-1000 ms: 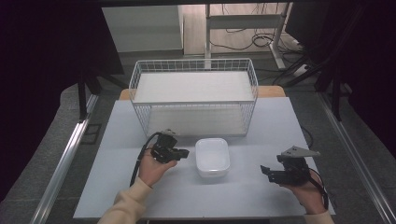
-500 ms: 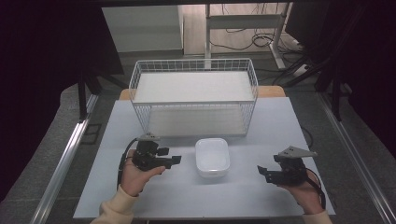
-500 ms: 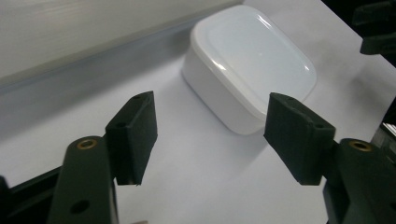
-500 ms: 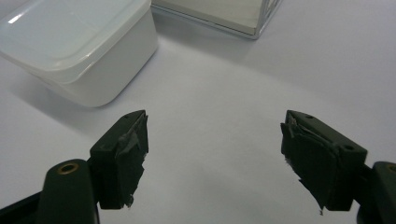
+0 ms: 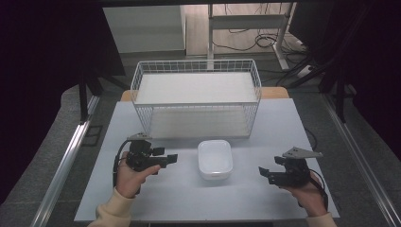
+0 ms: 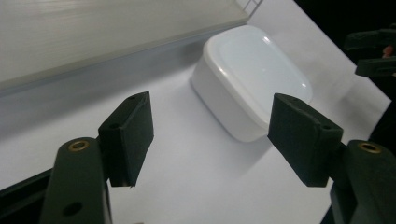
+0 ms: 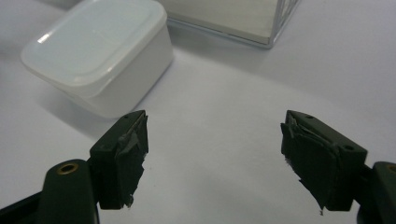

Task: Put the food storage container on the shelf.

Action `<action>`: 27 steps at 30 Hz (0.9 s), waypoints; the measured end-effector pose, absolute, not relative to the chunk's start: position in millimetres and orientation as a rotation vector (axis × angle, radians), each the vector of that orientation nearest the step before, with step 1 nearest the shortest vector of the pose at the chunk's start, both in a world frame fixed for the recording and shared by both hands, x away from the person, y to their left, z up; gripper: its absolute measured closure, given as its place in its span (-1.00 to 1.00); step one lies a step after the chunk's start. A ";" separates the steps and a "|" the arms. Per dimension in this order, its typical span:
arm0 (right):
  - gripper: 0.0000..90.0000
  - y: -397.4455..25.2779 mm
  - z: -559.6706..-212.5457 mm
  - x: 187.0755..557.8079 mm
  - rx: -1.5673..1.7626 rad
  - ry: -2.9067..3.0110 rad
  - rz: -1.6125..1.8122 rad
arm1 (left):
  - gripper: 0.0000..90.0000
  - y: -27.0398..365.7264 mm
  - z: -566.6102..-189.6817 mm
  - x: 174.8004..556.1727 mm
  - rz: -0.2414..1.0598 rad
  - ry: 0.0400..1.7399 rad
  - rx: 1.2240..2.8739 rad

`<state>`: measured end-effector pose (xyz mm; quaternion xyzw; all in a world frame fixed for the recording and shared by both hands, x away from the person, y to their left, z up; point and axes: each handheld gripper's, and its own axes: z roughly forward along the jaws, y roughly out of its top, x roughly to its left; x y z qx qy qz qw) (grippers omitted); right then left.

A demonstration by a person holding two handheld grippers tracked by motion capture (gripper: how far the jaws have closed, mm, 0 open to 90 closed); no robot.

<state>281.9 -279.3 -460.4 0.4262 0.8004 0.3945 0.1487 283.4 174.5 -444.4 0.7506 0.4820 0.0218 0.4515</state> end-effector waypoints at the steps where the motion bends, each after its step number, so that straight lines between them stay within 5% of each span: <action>1: -0.49 -279.0 -459.5 282.2 1.224 2.301 1.144 | -0.31 173.6 -443.8 283.6 0.053 1.188 1.856; 27: -0.31 -220.4 -456.1 321.2 1.351 2.446 1.307 | -0.26 139.9 -460.3 316.3 -0.189 1.221 1.764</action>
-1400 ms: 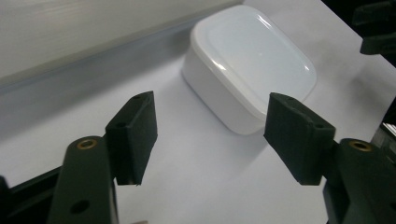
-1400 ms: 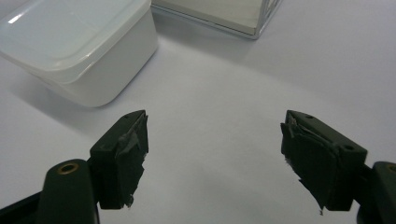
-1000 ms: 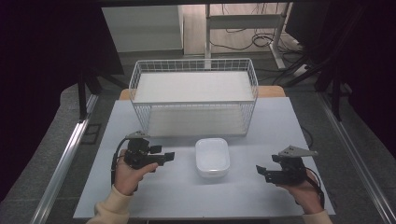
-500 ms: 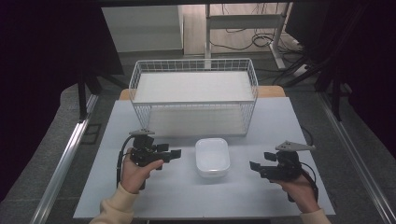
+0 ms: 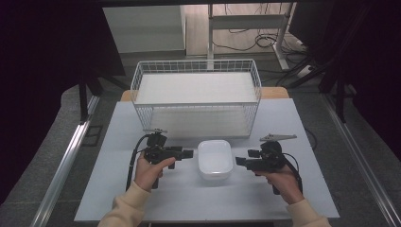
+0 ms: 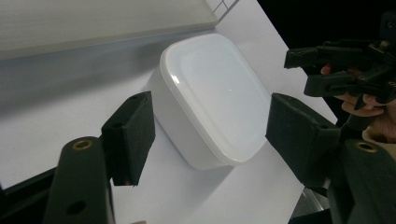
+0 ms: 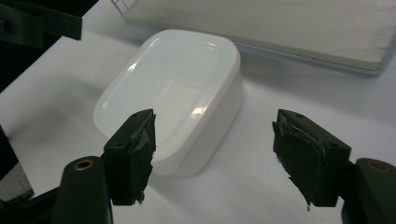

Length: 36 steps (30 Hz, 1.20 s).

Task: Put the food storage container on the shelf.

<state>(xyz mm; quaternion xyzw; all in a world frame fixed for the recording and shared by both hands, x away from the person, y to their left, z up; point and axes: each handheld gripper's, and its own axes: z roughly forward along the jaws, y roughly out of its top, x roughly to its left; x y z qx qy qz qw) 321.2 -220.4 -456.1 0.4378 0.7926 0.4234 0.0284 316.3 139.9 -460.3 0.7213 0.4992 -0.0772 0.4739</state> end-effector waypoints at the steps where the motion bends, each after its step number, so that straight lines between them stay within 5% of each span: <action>1: -0.29 -218.4 -456.5 323.1 1.357 2.451 1.310 | -0.26 138.7 -461.8 318.1 -0.199 1.227 1.760; 31: 0.07 -192.5 -489.1 351.6 1.588 2.580 1.360 | 0.07 106.5 -510.3 338.0 -0.457 1.288 1.730; 36: 0.28 -197.2 -488.8 351.1 1.654 2.547 1.395 | 0.23 107.0 -509.4 337.2 -0.431 1.317 1.717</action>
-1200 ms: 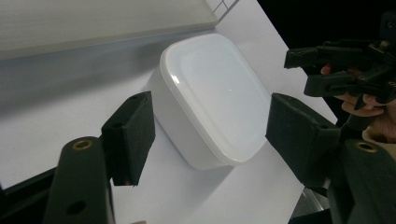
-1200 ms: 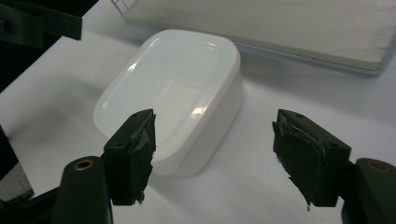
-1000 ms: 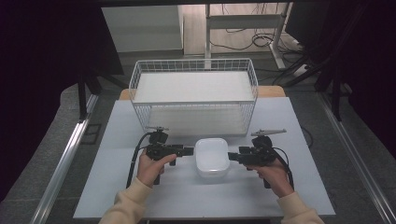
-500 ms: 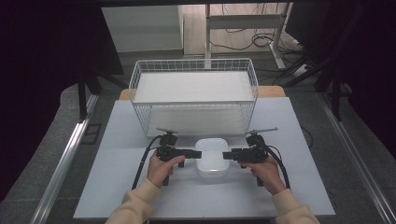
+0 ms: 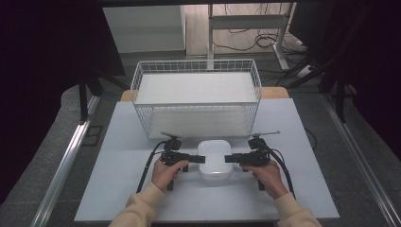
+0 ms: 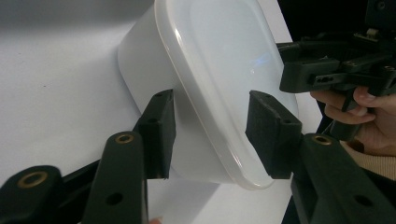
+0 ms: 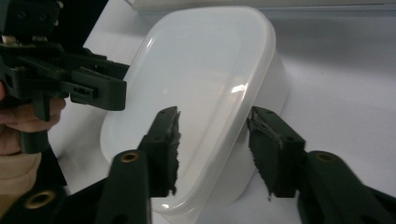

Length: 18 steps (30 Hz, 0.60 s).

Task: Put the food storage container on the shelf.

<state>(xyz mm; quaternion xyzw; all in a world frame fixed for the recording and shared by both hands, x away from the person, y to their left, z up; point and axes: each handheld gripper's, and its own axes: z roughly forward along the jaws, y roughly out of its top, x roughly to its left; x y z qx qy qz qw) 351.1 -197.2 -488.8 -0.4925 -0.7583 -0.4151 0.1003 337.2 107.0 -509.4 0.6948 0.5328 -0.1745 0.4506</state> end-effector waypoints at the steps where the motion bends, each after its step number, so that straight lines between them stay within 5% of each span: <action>1: 0.36 -198.8 -488.9 351.0 -1.459 -2.231 -1.235 | 0.28 108.3 -508.4 336.6 -0.421 1.311 1.714; 5: 0.50 -207.6 -490.2 349.1 -1.485 -2.131 -1.245 | 0.50 110.2 -505.7 331.2 -0.404 1.314 1.689; 18: 0.68 -209.2 -480.4 332.9 -1.494 -2.153 -1.299 | 0.74 117.3 -498.9 320.3 -0.398 1.271 1.667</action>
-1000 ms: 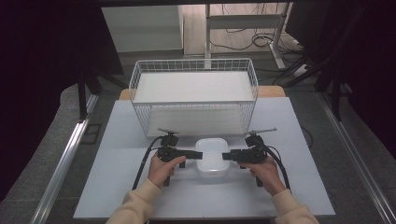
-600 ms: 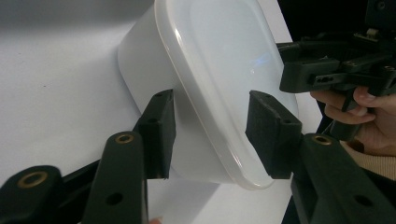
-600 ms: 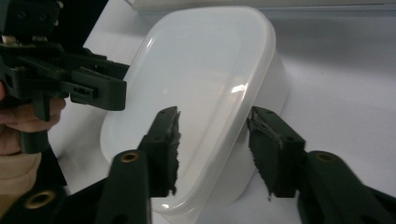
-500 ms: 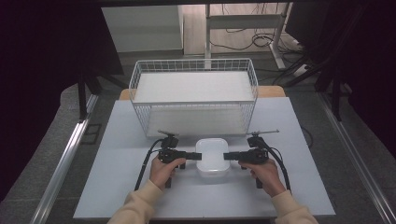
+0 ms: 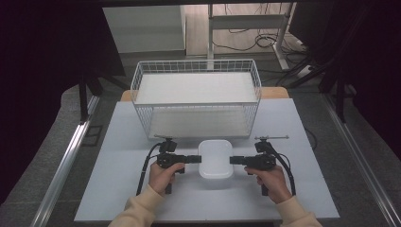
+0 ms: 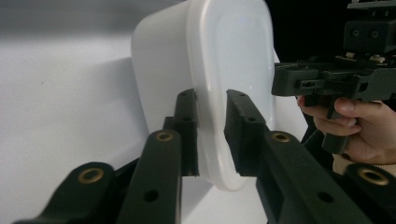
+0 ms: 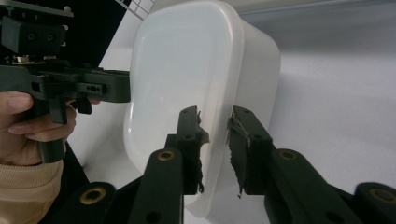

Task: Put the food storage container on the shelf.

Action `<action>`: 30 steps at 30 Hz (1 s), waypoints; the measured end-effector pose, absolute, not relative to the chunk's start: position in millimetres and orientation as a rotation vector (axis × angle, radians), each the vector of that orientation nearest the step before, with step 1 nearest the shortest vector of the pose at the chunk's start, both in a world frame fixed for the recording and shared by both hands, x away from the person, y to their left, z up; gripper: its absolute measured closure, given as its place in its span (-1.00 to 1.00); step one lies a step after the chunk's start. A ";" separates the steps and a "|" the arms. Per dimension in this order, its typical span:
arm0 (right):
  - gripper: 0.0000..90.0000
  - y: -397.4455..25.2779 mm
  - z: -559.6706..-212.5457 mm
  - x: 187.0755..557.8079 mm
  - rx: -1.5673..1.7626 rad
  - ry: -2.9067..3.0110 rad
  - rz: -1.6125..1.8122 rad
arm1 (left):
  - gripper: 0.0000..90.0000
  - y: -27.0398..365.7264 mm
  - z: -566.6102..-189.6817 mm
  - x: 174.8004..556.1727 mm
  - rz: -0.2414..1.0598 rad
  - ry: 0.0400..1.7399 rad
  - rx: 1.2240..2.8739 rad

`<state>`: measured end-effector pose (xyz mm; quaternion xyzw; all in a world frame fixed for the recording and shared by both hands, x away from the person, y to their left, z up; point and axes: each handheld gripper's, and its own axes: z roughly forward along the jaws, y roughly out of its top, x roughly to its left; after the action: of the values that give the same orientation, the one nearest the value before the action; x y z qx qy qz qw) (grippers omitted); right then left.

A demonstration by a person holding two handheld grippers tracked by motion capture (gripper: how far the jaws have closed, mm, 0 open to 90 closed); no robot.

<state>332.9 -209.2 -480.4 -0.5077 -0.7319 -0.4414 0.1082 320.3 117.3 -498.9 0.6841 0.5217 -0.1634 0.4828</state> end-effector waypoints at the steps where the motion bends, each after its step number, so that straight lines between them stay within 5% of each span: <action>1: 0.71 -209.3 -479.1 331.8 -1.488 -2.158 -1.307 | 0.74 117.8 -498.0 319.7 -0.393 1.268 1.669; 30: 0.76 -203.7 -440.1 315.0 -1.344 -2.292 -1.480 | 0.78 123.6 -445.8 295.6 -0.175 1.128 1.722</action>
<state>315.0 -203.7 -440.1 -0.4414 -0.7527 -0.4860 0.0498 295.6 123.6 -445.8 0.7157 0.4690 -0.0728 0.5124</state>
